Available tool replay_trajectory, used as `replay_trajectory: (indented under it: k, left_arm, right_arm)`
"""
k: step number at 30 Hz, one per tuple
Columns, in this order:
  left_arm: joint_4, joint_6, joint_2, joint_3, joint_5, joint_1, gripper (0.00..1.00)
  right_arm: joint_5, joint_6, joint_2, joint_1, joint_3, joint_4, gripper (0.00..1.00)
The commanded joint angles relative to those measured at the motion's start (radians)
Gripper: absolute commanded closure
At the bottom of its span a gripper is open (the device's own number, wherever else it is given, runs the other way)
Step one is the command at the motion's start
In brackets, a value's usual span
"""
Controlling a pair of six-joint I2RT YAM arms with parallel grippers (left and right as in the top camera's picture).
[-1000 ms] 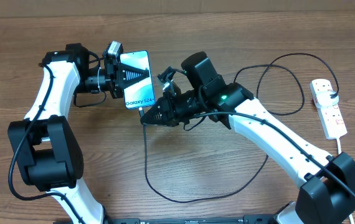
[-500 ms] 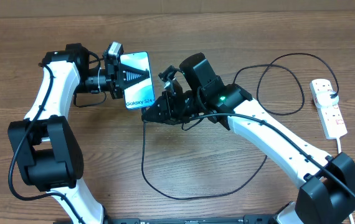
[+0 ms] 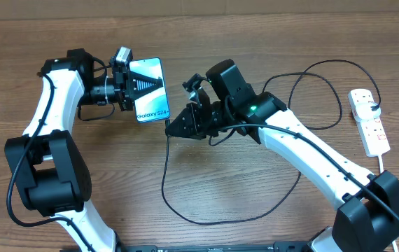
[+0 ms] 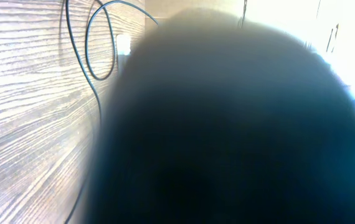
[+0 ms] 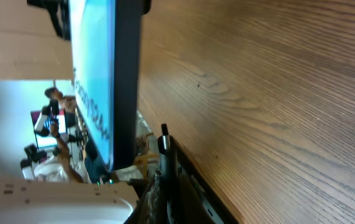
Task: Plug charger to phone and switch on socket
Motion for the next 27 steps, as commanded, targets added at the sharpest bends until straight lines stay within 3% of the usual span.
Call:
replay_trajectory:
  k: [1, 27]
  left_arm:
    - [-0.016, -0.016, -0.045, 0.011, 0.025, 0.0, 0.96]
    - [-0.014, -0.001, -0.045, 0.011, 0.067, -0.065, 0.96]
  right_arm:
    - [-0.046, -0.051, -0.002, -0.001, -0.002, 0.002, 0.96]
    - [-0.243, -0.208, -0.002, 0.001, -0.002, -0.009, 0.96]
